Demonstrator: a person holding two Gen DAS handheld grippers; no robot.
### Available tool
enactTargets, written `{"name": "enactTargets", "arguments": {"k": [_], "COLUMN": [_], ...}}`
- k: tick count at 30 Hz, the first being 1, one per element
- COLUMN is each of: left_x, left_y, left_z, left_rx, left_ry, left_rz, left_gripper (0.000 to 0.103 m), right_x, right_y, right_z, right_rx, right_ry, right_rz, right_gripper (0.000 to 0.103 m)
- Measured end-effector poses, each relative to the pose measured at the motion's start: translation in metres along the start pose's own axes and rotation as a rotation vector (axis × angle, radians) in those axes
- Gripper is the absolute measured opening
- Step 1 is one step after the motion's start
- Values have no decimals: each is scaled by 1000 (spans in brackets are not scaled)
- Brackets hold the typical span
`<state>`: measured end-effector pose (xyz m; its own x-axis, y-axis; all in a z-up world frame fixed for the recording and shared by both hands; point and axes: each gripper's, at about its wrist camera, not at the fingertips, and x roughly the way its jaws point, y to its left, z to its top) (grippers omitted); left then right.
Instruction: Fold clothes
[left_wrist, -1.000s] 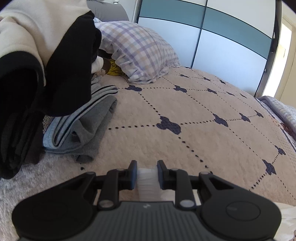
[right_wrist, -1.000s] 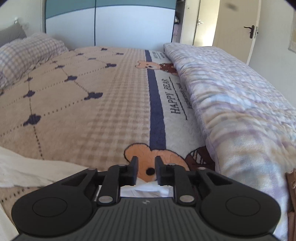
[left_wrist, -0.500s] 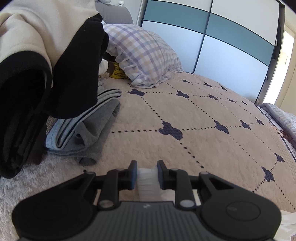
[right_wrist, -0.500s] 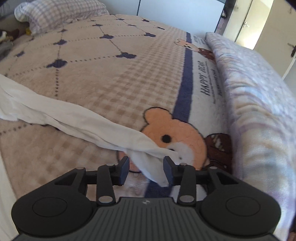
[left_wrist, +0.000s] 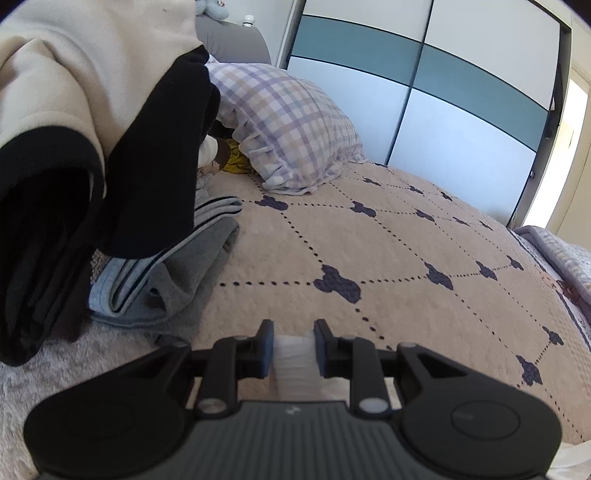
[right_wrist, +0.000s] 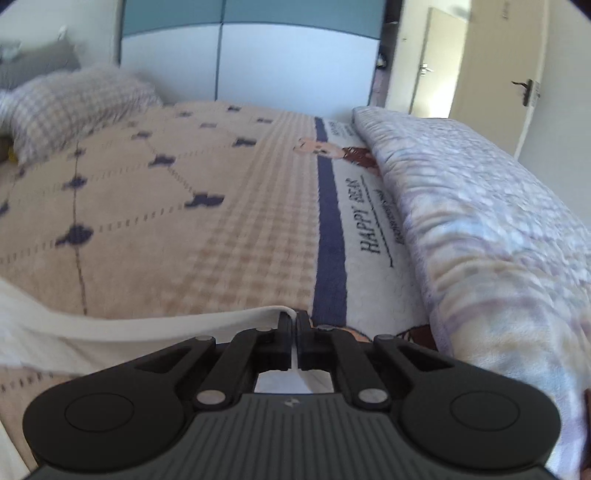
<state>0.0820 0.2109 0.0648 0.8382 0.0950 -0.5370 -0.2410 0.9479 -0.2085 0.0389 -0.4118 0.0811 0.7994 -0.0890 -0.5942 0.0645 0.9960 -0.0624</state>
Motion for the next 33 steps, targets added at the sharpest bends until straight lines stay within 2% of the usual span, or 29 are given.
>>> {"name": "enactTargets", "arguments": {"k": [8, 11, 12, 13, 14, 16, 18, 21, 26, 30, 33], "left_x": [27, 38, 41, 39, 36, 23, 8, -15, -60, -103, -127], "left_y": [-5, -1, 1, 3, 5, 7, 8, 11, 29, 47, 53], "left_z": [3, 0, -1, 1, 3, 9, 14, 14, -11, -35, -48], "left_rx": [28, -1, -18, -26, -33, -15, 0, -11, -36, -82, -110], "left_ry": [31, 81, 101, 104, 101, 69, 49, 68, 151, 203, 233], "left_rz": [11, 0, -4, 2, 12, 26, 26, 6, -21, -67, -120], "left_gripper": [24, 28, 28, 35, 49, 65, 67, 68, 69, 69, 69], "right_x": [31, 36, 36, 33, 28, 12, -2, -17, -43, -74, -90], "right_y": [-7, 9, 13, 15, 14, 5, -5, -19, -21, -5, -2], "right_z": [-8, -5, -4, -1, 2, 6, 9, 3, -26, -62, -85], "right_rx": [156, 95, 74, 62, 62, 99, 142, 189, 193, 76, 59], "right_ry": [0, -12, -10, -15, -26, -55, -69, -35, 71, 159, 207], "right_rz": [-113, -160, -176, -193, -206, -222, -236, -227, -115, -49, 13], "right_gripper": [3, 5, 9, 17, 23, 46, 50, 51, 51, 51, 51]}}
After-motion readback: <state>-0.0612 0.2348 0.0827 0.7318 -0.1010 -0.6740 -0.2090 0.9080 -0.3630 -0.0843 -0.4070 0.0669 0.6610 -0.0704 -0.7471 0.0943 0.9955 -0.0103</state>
